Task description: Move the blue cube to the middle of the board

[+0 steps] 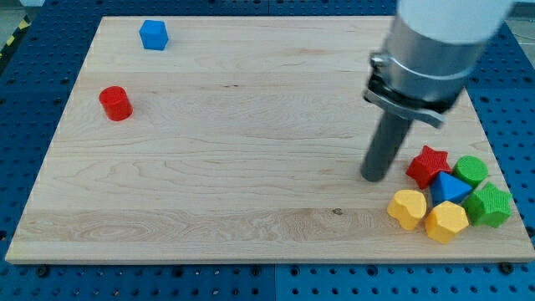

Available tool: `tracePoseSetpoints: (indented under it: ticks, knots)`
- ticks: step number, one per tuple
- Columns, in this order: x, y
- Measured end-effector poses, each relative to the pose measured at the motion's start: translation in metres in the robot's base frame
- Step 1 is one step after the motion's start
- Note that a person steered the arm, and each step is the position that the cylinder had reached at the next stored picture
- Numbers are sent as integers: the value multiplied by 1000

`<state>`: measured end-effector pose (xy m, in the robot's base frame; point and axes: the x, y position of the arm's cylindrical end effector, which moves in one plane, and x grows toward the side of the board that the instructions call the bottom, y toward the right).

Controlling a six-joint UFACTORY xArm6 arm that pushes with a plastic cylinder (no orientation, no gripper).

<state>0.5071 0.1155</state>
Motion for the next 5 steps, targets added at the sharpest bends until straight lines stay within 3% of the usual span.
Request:
tracePoseSetpoints:
  ticks: [3, 5]
  knots:
    - [-82, -78]
    - [-104, -103]
